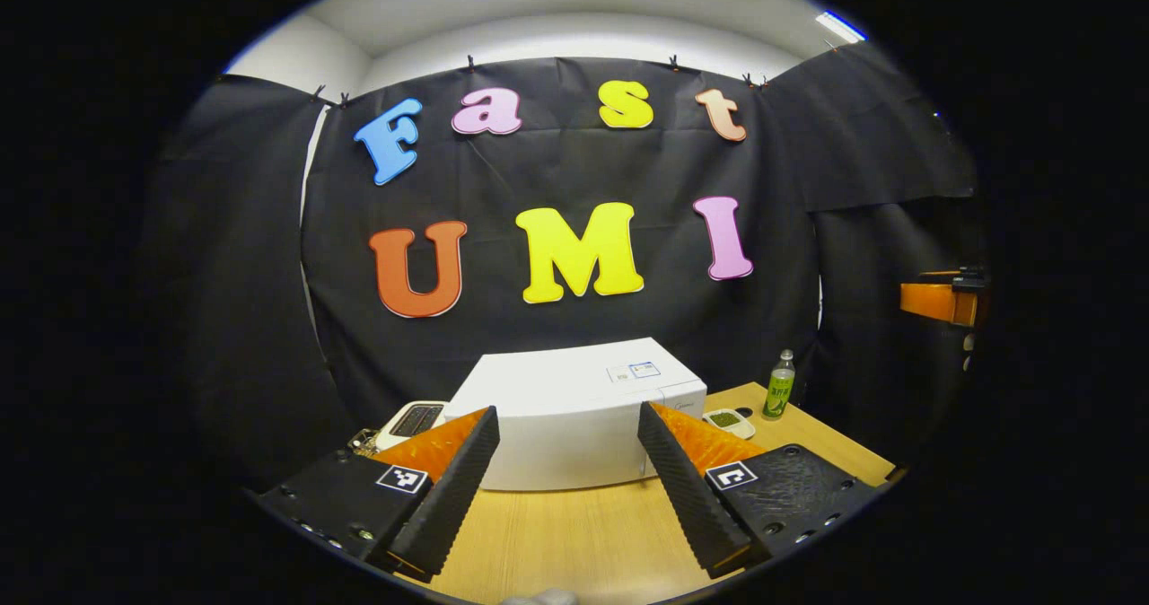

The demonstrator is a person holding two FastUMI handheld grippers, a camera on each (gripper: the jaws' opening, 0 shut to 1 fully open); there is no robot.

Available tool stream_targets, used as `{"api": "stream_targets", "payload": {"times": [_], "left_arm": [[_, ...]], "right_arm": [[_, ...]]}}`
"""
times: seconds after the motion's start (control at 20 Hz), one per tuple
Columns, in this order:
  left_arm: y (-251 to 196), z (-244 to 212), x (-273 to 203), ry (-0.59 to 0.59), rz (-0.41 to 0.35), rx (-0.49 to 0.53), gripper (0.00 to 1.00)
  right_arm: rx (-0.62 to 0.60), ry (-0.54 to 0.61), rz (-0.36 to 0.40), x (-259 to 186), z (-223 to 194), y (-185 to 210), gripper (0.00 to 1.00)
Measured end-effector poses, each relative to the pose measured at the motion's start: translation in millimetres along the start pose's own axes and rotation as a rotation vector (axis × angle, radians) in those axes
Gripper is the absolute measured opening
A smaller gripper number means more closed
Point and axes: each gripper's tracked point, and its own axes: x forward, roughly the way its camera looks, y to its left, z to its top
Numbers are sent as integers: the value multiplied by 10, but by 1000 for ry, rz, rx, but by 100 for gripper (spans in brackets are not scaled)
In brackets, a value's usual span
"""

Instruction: Open the microwave oven with the left hand, put the food in, and close the microwave oven.

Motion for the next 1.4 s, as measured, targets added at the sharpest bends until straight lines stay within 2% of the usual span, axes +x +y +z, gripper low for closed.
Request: {"api": "stream_targets", "payload": {"times": [0.05, 0.1, 0.2, 0.25, 0.3, 0.5, 0.8, 1.15, 1.2, 1.25, 1.3, 1.35, 1.4], "left_arm": [[103, 9, -104, -2, 5, -5, 96], [188, 54, -248, -5, 10, -10, 100], [372, 86, -435, -17, 26, -16, 96], [477, 107, -513, -22, 39, -17, 96], [566, 129, -586, -28, 55, -21, 96], [790, 207, -812, -48, 97, -62, 96], [863, 362, -925, -86, 105, -57, 96], [801, 400, -908, -101, 79, -66, 96], [788, 407, -911, -102, 77, -66, 96], [772, 408, -908, -101, 75, -67, 96], [775, 410, -912, -103, 73, -66, 96], [781, 415, -905, -103, 73, -65, 96], [782, 418, -913, -104, 73, -64, 96]], "right_arm": [[-1, -7, -7, -87, 18, 40, 92], [1, -15, -13, -158, 35, 75, 100], [7, -25, -21, -299, 61, 150, 100], [11, -29, -24, -357, 66, 177, 92], [12, -32, -25, -407, 80, 202, 100], [10, -41, -25, -553, 115, 319, 100], [9, -49, -7, -651, 133, 485, 100], [8, -48, -9, -631, 193, 501, 100], [11, -48, -5, -629, 199, 518, 92], [12, -48, -3, -632, 200, 517, 92], [11, -46, 1, -628, 202, 529, 100], [10, -47, 3, -620, 215, 544, 92], [7, -51, 6, -609, 227, 556, 100]]}}
